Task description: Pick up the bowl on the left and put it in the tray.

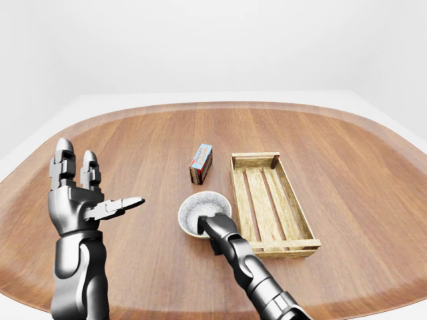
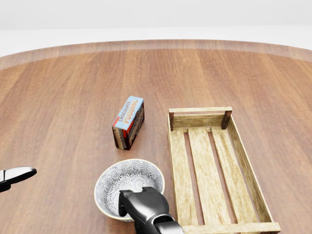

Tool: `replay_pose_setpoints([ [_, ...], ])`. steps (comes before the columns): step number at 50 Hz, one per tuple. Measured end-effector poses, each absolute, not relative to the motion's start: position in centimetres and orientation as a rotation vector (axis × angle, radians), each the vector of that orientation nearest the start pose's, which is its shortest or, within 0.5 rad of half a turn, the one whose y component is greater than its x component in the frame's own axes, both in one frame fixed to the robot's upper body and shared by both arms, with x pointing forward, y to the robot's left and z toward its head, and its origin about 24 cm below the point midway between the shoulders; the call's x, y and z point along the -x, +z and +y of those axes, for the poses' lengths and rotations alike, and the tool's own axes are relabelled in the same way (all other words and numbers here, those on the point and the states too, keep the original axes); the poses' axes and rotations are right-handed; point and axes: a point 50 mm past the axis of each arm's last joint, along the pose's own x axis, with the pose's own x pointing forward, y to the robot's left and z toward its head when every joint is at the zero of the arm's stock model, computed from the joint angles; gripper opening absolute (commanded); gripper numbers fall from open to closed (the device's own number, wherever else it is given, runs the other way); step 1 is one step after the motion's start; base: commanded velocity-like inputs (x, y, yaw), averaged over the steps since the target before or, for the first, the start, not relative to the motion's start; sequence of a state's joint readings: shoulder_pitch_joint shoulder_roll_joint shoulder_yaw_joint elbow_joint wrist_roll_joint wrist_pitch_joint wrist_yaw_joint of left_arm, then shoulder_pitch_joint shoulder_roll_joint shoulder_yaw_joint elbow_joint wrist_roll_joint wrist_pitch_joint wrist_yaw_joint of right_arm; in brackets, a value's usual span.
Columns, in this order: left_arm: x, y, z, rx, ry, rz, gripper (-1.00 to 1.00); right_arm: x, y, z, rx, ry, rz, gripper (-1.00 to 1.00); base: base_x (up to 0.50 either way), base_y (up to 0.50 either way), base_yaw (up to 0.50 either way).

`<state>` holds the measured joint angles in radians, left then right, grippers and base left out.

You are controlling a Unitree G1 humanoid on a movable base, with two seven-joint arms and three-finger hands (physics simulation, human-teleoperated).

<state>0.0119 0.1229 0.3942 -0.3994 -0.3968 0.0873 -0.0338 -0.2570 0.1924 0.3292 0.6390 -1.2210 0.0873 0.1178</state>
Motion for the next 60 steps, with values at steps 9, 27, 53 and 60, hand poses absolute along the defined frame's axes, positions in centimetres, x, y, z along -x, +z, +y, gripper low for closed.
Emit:
replay_pose_setpoints([
  [9,-22.2,13.8,25.0,0.192,0.24,-0.394,1.0,-25.4,-3.1,-1.0,1.225,0.671,0.17,-1.0,0.0,0.0,0.0],
  [27,-22.2,13.7,24.8,0.191,0.236,-0.392,1.0,-25.4,-0.4,0.9,1.196,0.74,0.1,-1.0,0.0,0.0,0.0],
  [53,-22.1,13.8,24.7,0.189,0.238,-0.394,1.0,-26.6,9.2,2.1,1.353,0.701,-0.088,-1.0,0.0,0.0,0.0],
  [60,-22.1,13.8,24.9,0.191,0.241,-0.395,1.0,-26.8,11.3,1.5,1.378,0.66,-0.104,-1.0,0.0,0.0,0.0],
])
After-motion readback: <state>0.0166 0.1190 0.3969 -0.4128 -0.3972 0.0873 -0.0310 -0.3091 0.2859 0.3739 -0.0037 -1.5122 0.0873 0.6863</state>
